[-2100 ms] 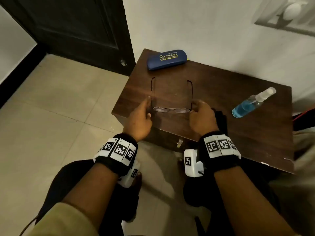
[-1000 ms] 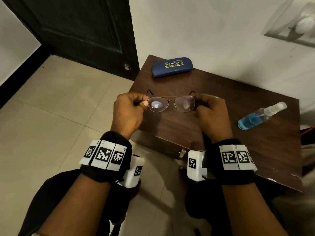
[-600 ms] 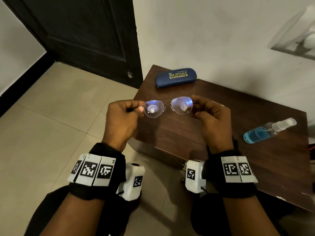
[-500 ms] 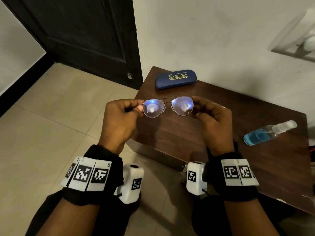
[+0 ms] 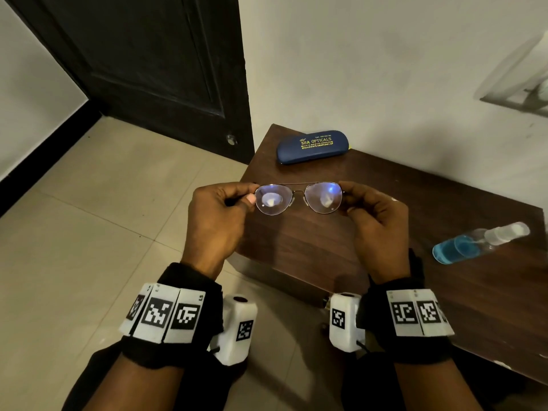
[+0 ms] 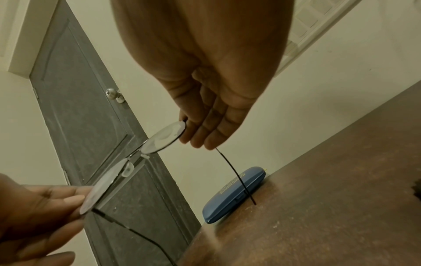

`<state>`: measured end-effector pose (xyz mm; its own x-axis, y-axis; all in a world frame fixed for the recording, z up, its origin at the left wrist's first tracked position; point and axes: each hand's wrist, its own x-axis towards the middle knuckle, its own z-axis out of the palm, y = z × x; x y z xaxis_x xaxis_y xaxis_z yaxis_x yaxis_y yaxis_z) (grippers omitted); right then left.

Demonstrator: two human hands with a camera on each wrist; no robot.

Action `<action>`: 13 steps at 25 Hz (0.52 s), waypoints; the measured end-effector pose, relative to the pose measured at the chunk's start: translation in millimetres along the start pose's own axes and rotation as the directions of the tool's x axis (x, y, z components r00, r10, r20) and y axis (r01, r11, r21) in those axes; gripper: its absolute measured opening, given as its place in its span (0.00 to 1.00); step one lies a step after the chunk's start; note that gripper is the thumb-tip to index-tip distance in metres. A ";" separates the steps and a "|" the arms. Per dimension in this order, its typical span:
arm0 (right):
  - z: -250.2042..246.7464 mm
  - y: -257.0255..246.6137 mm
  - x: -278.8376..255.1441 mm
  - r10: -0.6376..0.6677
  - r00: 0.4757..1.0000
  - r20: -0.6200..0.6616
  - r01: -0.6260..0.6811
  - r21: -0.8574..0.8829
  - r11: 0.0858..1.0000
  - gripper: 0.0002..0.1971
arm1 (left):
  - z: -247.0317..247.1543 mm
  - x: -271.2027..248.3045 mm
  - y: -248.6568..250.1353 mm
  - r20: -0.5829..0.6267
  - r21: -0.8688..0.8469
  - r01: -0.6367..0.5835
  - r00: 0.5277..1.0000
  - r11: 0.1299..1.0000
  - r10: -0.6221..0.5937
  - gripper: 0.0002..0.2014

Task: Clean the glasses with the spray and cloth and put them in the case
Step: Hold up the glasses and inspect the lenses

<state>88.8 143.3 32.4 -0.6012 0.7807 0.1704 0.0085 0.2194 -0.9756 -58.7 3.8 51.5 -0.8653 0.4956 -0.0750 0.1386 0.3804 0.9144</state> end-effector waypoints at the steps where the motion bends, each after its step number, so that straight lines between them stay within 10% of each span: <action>1: 0.6 0.8 0.1 -0.004 1.000 0.003 0.004 -0.004 1.000 0.27 | -0.2 0.1 -0.5 0.001 0.005 0.004 1.000 1.000 -0.004 0.10; 13: 3.4 5.2 1.9 -0.042 0.998 -0.048 0.042 0.001 0.999 0.15 | -0.4 -0.5 1.3 -0.022 -0.001 0.051 0.998 0.999 -0.051 0.05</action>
<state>85.0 143.9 27.2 -0.5617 0.7982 0.2178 -0.0176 0.2517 -0.9676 -58.3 3.8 52.9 -0.8815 0.4586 -0.1128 0.0940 0.4043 0.9098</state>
